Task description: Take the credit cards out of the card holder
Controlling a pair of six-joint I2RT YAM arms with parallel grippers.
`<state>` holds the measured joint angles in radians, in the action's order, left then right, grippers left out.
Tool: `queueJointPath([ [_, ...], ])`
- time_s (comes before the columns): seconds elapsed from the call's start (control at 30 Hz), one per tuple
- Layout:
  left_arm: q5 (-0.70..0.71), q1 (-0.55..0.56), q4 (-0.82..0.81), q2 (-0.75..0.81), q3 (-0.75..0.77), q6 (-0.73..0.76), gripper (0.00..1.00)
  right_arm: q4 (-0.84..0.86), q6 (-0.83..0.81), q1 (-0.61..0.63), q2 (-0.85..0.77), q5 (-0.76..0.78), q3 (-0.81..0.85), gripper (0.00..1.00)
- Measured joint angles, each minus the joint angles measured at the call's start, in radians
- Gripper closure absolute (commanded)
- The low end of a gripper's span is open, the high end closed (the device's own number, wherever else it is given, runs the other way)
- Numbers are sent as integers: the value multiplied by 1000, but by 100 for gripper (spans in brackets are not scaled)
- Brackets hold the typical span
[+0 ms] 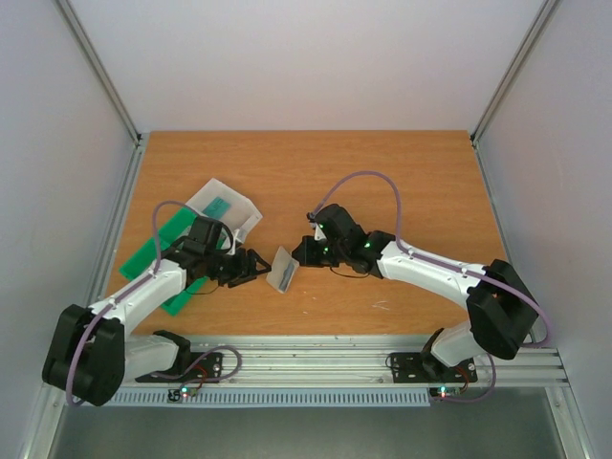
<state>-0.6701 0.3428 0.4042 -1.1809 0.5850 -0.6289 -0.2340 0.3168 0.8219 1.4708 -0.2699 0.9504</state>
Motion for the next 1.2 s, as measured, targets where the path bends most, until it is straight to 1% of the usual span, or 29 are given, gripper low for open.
queueJointPath([
  [0.07,0,0,-3,-5,0,0,42,3,0,-6,0,-5,-5,99],
  [0.4,-4,0,-43,-43,-18,0,44,16,0,-27,0,-49,-15,99],
  [0.83,-14,0,-111,-123,-32,-3,54,24,0,-38,0,-68,-16,99],
  [1.03,-14,0,-132,-133,-40,-3,64,24,0,-43,-3,-68,-23,99],
  [1.13,-14,0,-140,-137,-45,-5,71,24,0,-44,-3,-69,-24,99],
  [1.2,-15,0,-146,-142,-45,-5,78,24,0,-44,-3,-69,-24,99],
])
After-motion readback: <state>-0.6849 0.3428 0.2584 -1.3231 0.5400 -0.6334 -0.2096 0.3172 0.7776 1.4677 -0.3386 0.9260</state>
